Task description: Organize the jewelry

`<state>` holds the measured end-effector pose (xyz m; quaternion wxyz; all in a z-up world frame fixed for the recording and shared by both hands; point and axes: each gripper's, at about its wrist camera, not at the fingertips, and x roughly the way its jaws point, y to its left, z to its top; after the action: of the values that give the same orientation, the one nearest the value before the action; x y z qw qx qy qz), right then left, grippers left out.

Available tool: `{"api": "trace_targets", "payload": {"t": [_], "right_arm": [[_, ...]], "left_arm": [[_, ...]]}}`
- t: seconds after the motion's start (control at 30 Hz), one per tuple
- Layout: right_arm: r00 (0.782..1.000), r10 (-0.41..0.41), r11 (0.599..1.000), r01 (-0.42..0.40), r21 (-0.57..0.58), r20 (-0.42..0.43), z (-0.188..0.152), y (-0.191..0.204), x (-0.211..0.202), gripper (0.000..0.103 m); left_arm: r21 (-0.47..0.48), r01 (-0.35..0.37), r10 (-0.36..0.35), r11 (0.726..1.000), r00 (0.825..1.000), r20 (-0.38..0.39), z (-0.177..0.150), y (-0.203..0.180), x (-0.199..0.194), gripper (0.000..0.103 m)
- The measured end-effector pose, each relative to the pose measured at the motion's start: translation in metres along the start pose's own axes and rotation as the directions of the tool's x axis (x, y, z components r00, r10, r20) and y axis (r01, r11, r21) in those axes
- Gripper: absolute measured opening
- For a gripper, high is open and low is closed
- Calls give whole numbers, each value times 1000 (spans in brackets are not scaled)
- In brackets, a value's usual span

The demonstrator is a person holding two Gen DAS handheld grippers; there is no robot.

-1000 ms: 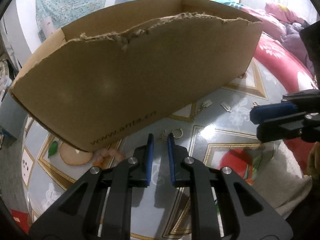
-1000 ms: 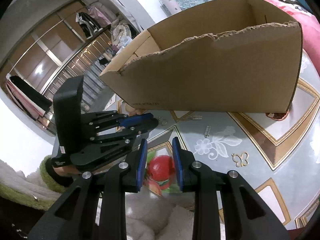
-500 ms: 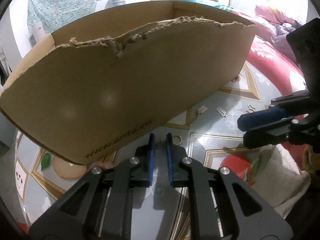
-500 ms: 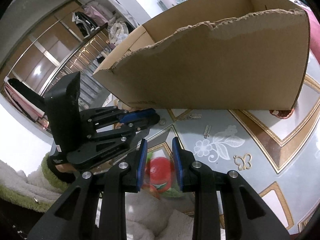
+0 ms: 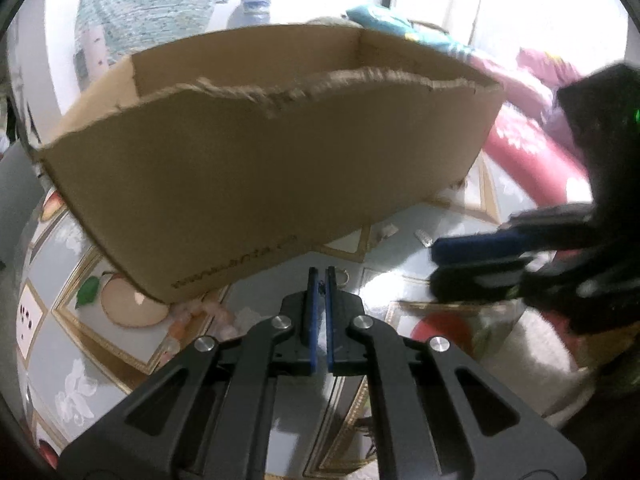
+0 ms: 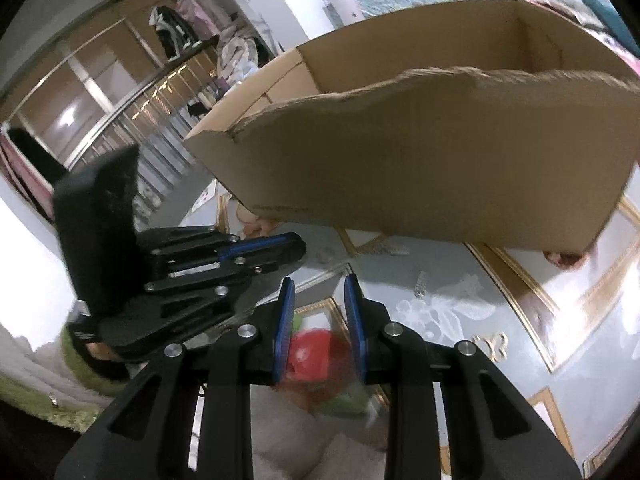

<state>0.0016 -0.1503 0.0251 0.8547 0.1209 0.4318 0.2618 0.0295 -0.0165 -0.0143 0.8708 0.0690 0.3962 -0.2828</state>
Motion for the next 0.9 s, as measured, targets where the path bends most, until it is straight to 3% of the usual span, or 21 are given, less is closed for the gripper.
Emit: {"api": "trace_targets", "payload": {"t": [0.3, 0.6, 0.9], "right_arm": [[995, -93, 994, 91, -67, -26, 4, 17, 36, 25], [968, -247, 953, 250, -172, 35, 8, 30, 49, 18], [953, -297, 933, 303, -196, 59, 5, 37, 54, 17]], "left_arm": [[-87, 10, -6, 996, 999, 45, 3, 18, -19, 2], [-116, 17, -12, 993, 999, 43, 4, 28, -15, 2], [-124, 20, -16, 992, 999, 41, 3, 32, -15, 2]]}}
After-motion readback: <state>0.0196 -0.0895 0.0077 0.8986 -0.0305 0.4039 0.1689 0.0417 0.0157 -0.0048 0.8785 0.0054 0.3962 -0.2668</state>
